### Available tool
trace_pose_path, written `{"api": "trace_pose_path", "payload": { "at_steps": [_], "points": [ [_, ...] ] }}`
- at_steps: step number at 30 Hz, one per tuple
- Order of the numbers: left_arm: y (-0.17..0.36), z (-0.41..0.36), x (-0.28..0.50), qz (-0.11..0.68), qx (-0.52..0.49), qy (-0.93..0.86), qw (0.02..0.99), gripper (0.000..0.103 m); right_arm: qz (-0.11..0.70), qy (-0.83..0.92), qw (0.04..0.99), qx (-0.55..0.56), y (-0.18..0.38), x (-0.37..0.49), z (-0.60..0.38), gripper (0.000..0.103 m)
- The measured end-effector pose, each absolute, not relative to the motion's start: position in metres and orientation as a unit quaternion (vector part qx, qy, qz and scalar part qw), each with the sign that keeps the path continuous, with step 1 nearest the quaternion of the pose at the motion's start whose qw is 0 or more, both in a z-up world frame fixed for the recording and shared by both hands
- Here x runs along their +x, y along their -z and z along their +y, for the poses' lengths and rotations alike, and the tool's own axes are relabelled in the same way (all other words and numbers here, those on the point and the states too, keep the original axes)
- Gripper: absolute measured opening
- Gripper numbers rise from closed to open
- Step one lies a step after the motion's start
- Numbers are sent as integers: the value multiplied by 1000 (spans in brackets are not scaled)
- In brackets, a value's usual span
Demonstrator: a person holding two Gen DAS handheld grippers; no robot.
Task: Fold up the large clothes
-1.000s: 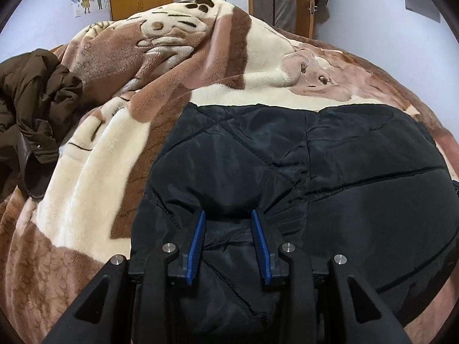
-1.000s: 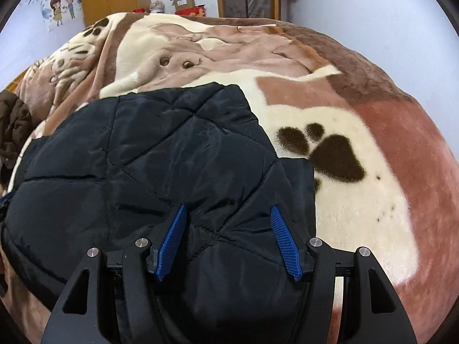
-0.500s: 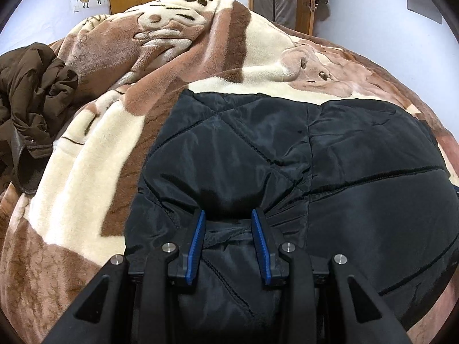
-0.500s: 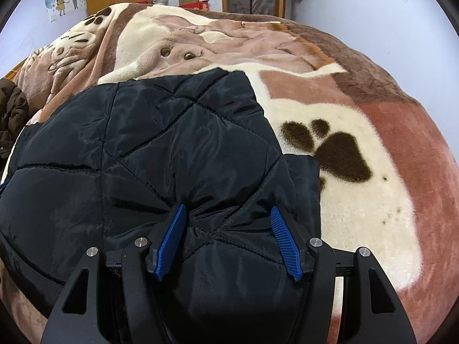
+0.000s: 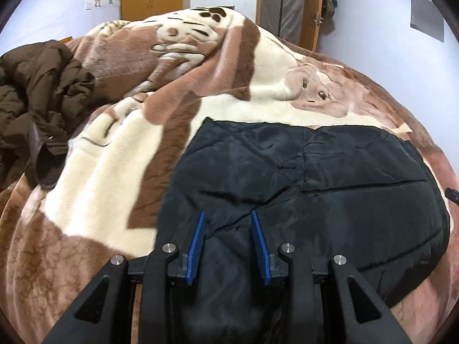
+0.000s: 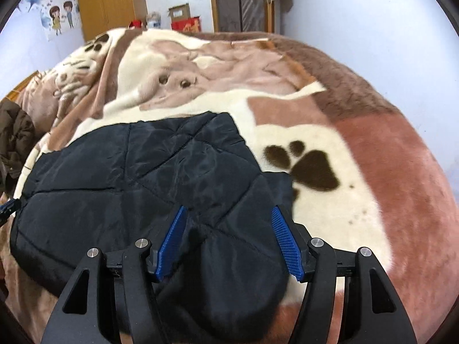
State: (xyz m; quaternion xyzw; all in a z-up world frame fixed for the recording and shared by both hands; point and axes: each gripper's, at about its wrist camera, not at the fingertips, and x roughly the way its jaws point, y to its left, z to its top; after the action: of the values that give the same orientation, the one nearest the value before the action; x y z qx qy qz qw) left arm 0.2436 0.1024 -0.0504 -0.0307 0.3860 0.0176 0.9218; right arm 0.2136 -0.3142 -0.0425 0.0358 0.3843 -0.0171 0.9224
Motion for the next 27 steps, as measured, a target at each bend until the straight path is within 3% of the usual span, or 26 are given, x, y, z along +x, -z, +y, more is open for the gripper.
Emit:
{"api": "trace_pose_path", "payload": {
  "at_steps": [5, 17, 20, 27],
  "points": [
    [76, 117, 241, 416, -41, -32, 908, 35, 438, 16, 898, 48, 81, 213, -327, 63],
    [84, 157, 237, 422, -112, -41, 899, 36, 435, -5, 896, 93, 87, 214, -349, 64],
    [94, 160, 245, 428, -125, -35, 894, 41, 443, -5, 889, 113, 96, 221, -356, 74],
    [114, 168, 268, 442, -155, -22, 883, 63, 453, -21, 880, 145, 107, 236, -366, 76]
  ]
}}
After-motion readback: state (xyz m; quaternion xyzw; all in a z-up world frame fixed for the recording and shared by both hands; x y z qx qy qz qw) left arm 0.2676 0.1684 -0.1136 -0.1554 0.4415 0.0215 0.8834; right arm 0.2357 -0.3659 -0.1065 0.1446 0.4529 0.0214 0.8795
